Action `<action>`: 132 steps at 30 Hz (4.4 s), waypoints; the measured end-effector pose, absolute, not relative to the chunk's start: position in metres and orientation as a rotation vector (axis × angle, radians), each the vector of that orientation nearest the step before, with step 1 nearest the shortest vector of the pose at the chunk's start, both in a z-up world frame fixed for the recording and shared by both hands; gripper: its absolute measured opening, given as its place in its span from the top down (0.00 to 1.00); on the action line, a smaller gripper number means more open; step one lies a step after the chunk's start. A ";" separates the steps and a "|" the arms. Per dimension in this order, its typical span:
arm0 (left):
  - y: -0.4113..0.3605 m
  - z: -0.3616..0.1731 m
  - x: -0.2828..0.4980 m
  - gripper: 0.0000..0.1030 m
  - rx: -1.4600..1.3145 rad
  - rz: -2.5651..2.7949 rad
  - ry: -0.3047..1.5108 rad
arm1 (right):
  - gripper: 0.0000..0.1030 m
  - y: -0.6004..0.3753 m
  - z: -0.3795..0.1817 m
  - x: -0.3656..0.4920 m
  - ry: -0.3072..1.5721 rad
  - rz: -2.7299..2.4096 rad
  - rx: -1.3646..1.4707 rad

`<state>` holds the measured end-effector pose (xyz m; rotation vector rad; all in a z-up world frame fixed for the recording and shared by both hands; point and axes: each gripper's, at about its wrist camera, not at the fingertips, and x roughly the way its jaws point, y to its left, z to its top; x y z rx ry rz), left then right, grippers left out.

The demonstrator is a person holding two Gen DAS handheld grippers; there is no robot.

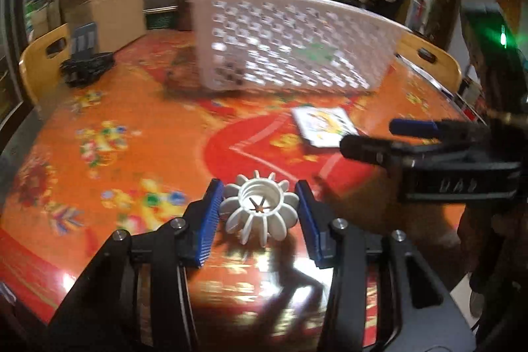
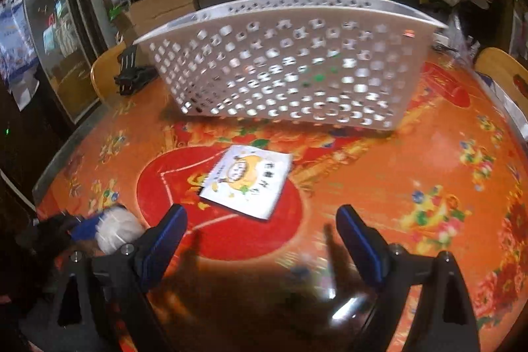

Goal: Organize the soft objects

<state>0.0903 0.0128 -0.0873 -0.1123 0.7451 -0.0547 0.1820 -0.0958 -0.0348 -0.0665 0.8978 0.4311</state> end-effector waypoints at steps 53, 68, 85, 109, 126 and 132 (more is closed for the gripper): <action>0.017 -0.057 0.090 0.59 -0.078 -0.062 0.697 | 0.90 -0.118 -0.001 0.150 0.779 0.481 -0.066; -0.001 -0.007 0.092 0.59 -0.006 -0.061 0.641 | 0.90 -0.154 0.043 0.134 0.694 0.482 -0.045; -0.002 0.102 0.173 0.59 0.034 -0.080 0.565 | 0.90 -0.162 0.125 0.193 0.610 0.470 -0.066; 0.010 0.013 0.385 0.59 -0.091 -0.059 1.005 | 0.87 -0.116 0.048 0.359 0.981 0.367 -0.216; 0.016 0.051 0.347 0.14 -0.060 -0.055 0.862 | 0.34 -0.126 0.067 0.336 0.890 0.394 -0.177; 0.014 0.066 0.306 0.00 -0.014 -0.060 0.815 | 0.10 -0.137 0.082 0.304 0.822 0.398 -0.157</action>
